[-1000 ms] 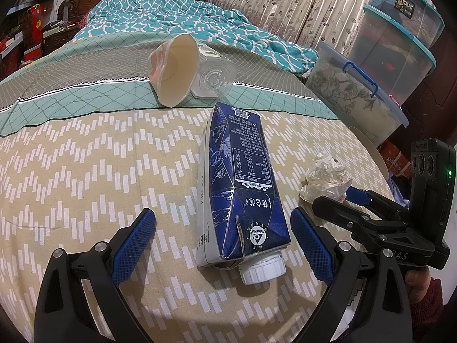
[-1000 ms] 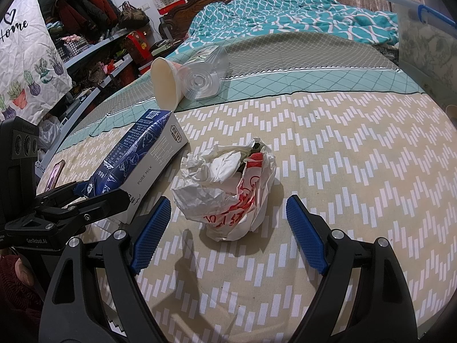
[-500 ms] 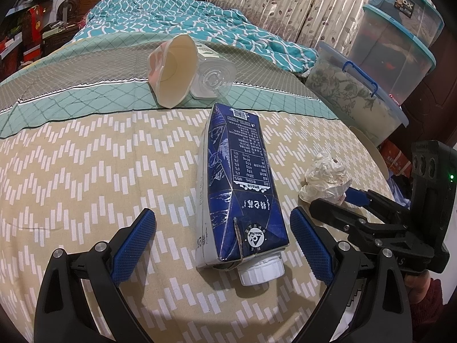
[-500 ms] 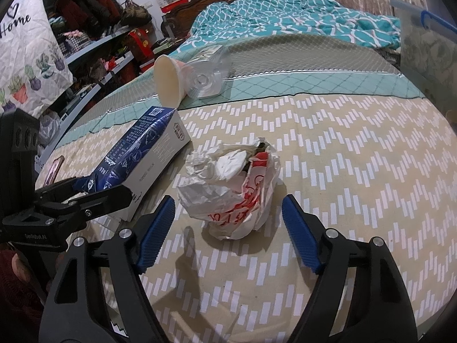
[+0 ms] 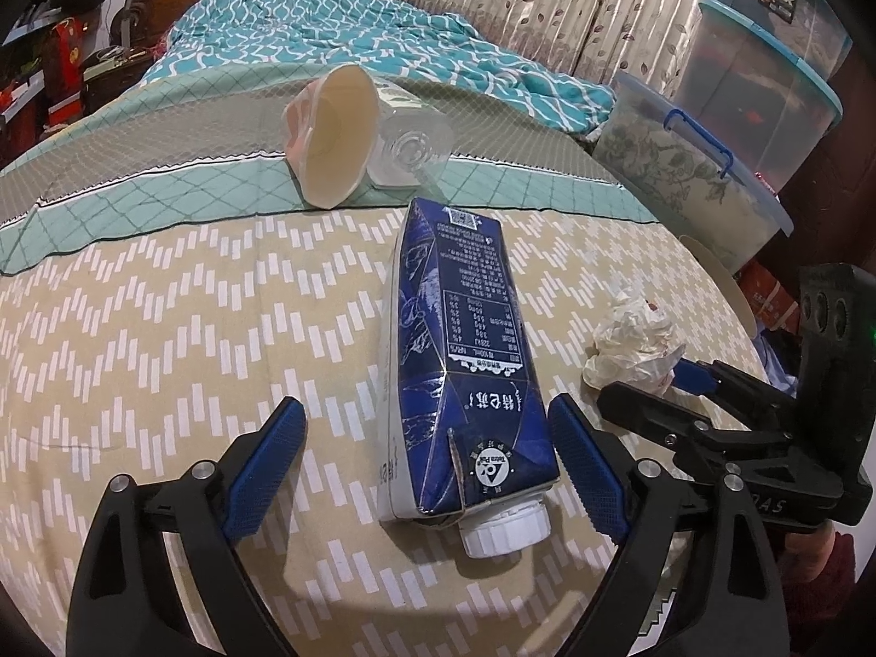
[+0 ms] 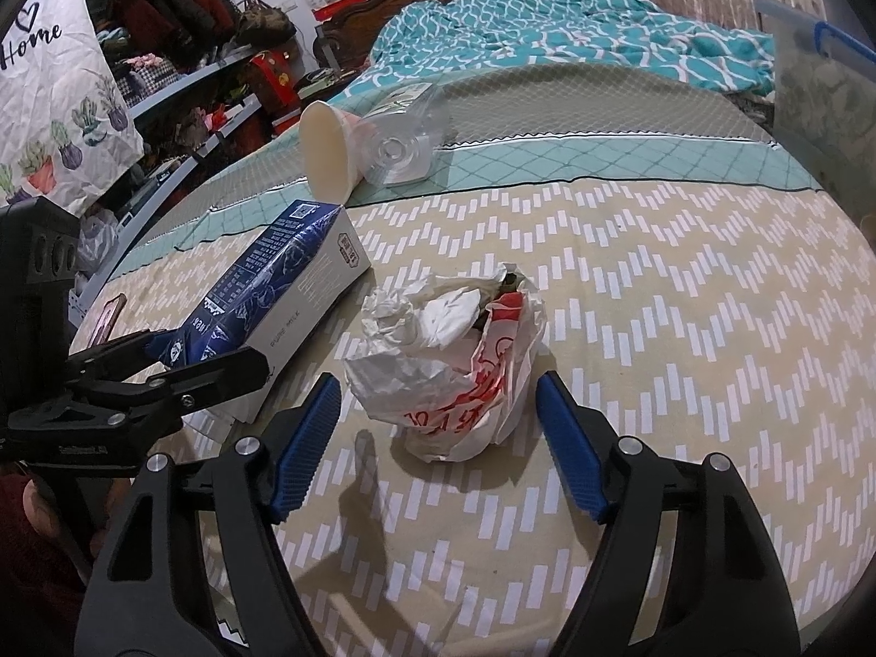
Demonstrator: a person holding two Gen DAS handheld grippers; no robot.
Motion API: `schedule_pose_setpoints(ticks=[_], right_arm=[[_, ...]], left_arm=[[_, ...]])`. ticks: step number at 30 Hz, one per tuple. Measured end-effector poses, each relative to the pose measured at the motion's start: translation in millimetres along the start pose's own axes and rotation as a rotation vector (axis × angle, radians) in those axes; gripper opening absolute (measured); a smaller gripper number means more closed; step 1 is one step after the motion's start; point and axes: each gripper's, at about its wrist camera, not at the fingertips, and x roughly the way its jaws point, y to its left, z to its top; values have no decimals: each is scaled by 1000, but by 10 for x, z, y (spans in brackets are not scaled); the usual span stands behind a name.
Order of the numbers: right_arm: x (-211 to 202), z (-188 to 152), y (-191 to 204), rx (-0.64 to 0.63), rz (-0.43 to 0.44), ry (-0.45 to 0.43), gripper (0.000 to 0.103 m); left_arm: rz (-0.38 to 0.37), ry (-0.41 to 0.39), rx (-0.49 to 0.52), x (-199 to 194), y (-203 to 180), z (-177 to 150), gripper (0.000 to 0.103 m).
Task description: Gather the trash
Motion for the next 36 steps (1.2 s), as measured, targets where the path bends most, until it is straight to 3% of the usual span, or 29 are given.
schedule_pose_setpoints(ticks=[36], right_arm=[[9,-11,14,-1,-2,-1,74]], left_arm=[[-6,-1,-5,-6,28,21,86]])
